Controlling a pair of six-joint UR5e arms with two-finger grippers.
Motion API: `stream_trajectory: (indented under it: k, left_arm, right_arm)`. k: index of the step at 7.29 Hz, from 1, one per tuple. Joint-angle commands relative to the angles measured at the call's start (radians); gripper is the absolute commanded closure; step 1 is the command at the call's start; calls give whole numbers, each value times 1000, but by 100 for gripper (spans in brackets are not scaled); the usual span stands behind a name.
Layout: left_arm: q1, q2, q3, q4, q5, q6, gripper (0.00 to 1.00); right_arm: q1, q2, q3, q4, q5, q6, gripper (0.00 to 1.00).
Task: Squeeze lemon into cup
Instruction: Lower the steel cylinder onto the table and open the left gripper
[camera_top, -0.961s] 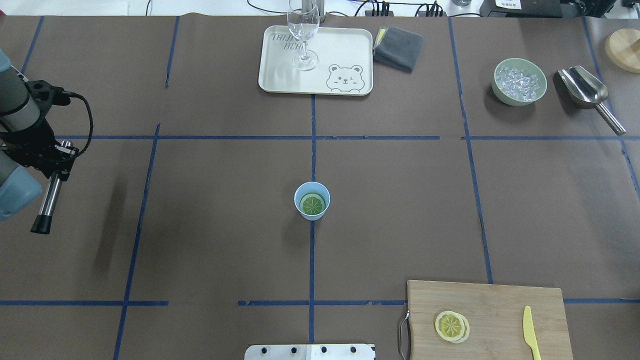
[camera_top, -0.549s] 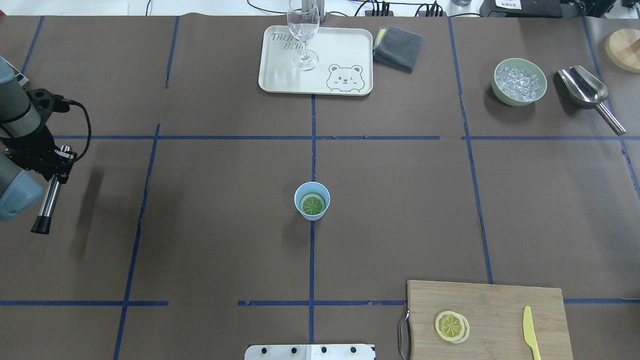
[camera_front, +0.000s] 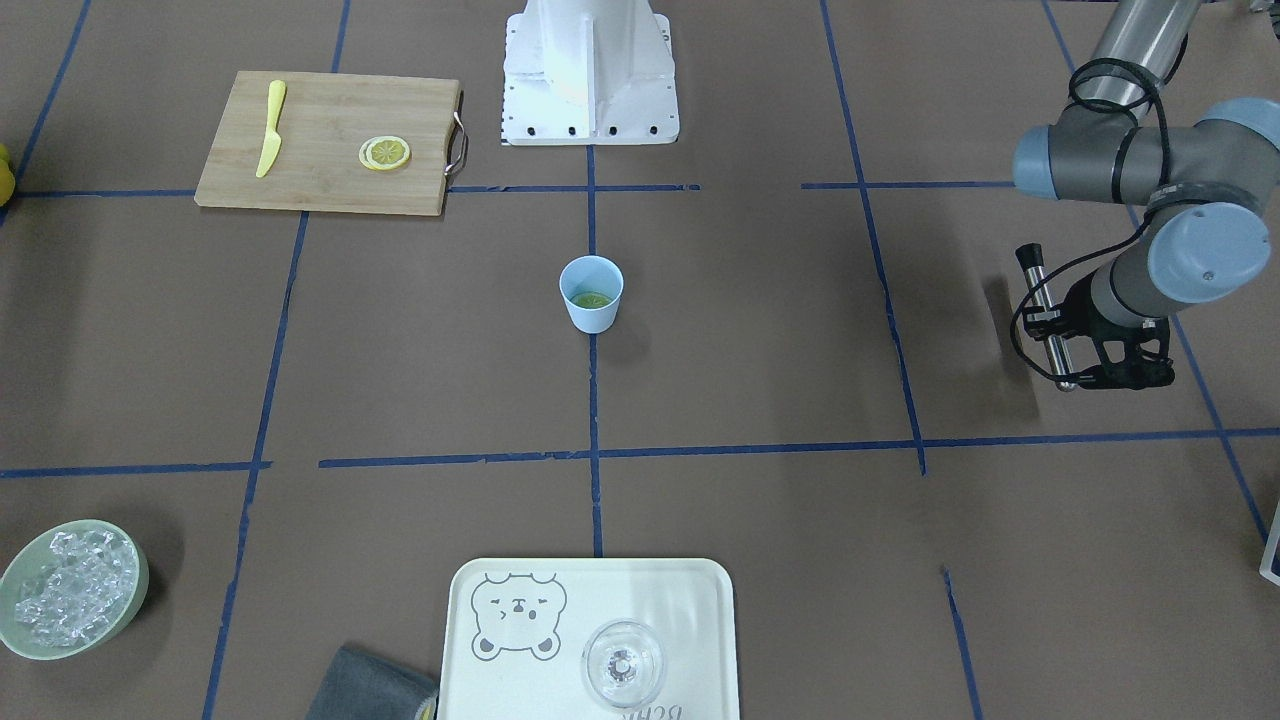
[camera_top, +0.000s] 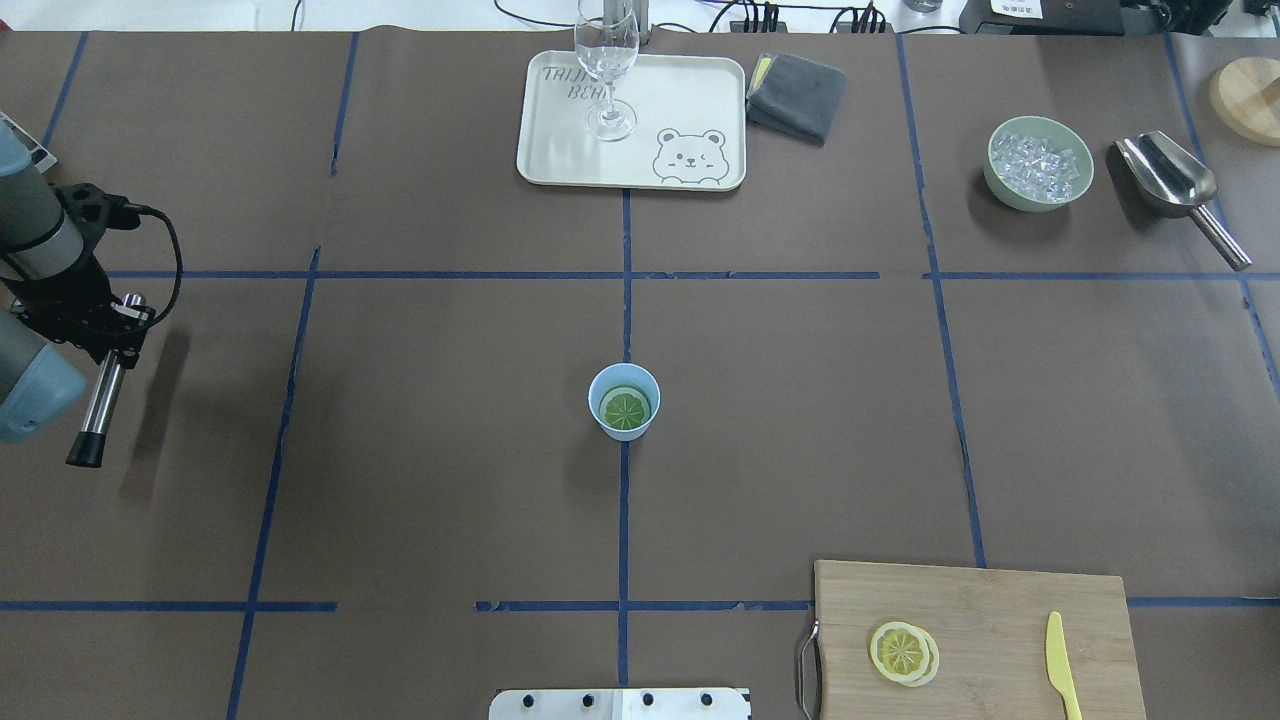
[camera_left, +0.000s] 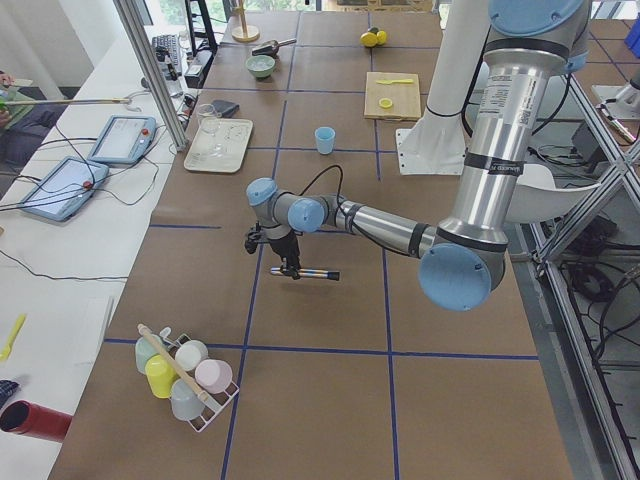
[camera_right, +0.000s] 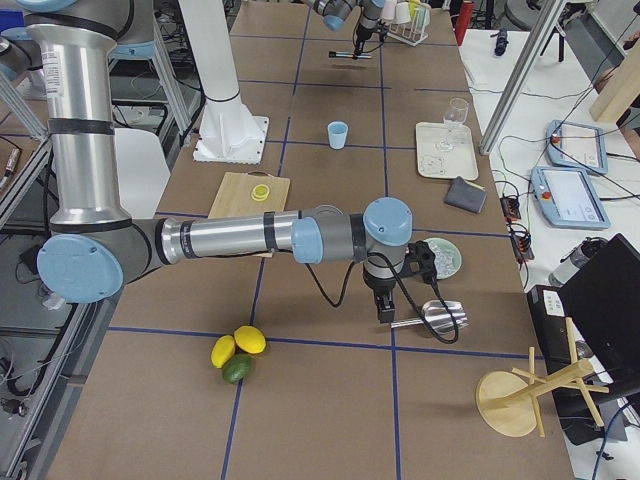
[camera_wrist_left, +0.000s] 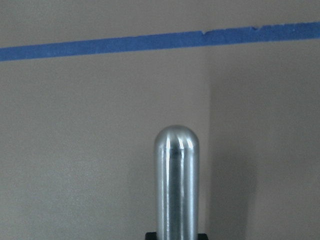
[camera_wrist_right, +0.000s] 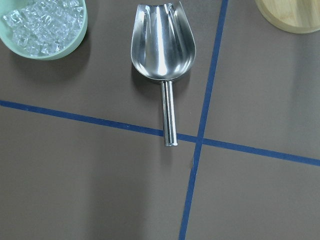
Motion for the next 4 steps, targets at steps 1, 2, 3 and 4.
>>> stream_trajectory:
  k: [1, 2, 3, 4]
  left_arm:
    - [5, -1, 3, -10, 0, 0, 0]
    - [7, -1, 3, -11, 0, 0, 0]
    - [7, -1, -3, -11, 3, 3, 0]
    - [5, 1, -14, -11, 0, 9, 0]
  right_arm:
    - [0, 0, 0, 0, 0, 0, 0]
    - [0, 0, 0, 0, 0, 0, 0]
    - [0, 0, 0, 0, 0, 0, 0]
    - [0, 0, 0, 0, 2, 0, 0]
